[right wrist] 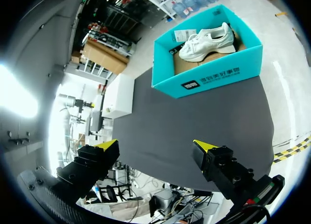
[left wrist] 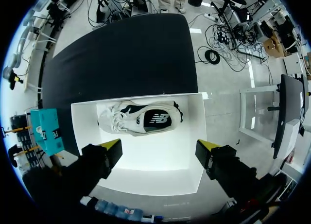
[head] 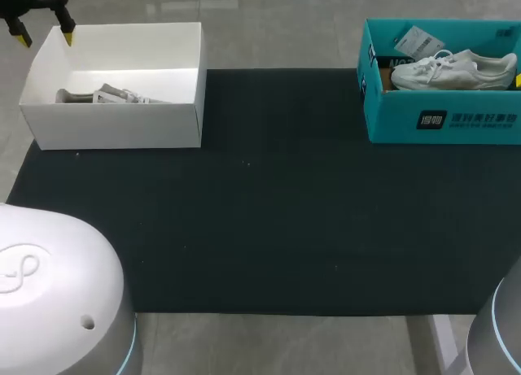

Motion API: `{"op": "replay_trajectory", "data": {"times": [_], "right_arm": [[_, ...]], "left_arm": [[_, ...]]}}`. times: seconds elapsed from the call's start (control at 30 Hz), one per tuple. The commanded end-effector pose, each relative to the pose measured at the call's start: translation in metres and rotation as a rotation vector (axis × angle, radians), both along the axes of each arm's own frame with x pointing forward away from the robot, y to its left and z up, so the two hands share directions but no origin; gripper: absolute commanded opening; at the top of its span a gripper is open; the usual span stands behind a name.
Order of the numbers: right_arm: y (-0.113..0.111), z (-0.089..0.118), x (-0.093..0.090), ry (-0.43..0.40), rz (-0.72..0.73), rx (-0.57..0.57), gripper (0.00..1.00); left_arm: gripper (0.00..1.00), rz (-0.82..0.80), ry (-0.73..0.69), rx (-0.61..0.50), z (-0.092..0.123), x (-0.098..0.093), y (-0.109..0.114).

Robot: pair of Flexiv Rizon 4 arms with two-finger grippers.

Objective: Take the shoe out of the shoebox, open the shoe tongue, remove and reinsert the insole, then place the shoe into the shoebox

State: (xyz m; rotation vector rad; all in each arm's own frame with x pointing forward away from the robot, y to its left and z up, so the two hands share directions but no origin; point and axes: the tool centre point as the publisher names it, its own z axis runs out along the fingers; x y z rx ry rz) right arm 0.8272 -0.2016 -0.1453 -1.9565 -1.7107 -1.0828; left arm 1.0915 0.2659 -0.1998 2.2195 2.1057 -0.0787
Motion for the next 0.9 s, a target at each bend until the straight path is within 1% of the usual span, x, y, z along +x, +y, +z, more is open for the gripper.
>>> {"op": "replay_trajectory", "data": {"times": [0.03,0.07,0.13,0.2,0.27,0.37,0.5,0.57,0.67,0.73,0.77,0.83,0.9], "right_arm": [[-0.017,-0.007,0.019,0.027,0.030,-0.104,1.00],[-0.023,-0.009,0.023,0.032,0.053,-0.133,1.00],[-0.036,-0.010,0.032,0.020,0.056,-0.146,1.00],[-0.048,-0.011,0.044,0.010,0.094,-0.194,1.00],[-0.059,-0.012,0.057,0.006,0.130,-0.244,1.00],[-0.075,-0.015,0.078,0.001,0.147,-0.286,1.00],[-0.092,-0.021,0.108,0.007,0.183,-0.378,1.00],[-0.097,-0.020,0.122,-0.009,0.174,-0.388,1.00],[-0.102,-0.023,0.145,0.012,0.172,-0.418,1.00],[-0.104,-0.027,0.159,0.061,0.180,-0.434,1.00],[-0.105,-0.028,0.166,0.052,0.161,-0.442,1.00],[-0.108,-0.030,0.178,0.086,0.164,-0.457,1.00],[-0.109,-0.031,0.188,0.097,0.143,-0.470,1.00]], "left_arm": [[1.00,-0.001,0.015,-0.003,0.002,-0.003,0.002],[1.00,0.001,0.020,-0.003,0.003,-0.005,0.003],[1.00,-0.006,0.049,-0.020,0.005,-0.009,0.003],[1.00,-0.016,0.050,-0.006,0.005,-0.015,0.002],[1.00,-0.025,0.059,-0.001,0.004,-0.019,0.002],[1.00,-0.027,0.064,0.007,0.005,-0.026,0.002],[1.00,-0.028,0.083,0.017,0.004,-0.033,0.002],[1.00,-0.030,0.086,0.017,0.003,-0.035,0.002],[1.00,-0.033,0.089,0.016,0.004,-0.038,0.001],[1.00,-0.035,0.088,0.016,0.005,-0.039,0.000],[1.00,-0.035,0.087,0.015,0.005,-0.039,0.000],[1.00,-0.033,0.086,0.014,0.005,-0.038,0.001],[1.00,-0.030,0.087,0.013,0.004,-0.037,0.002]]}}
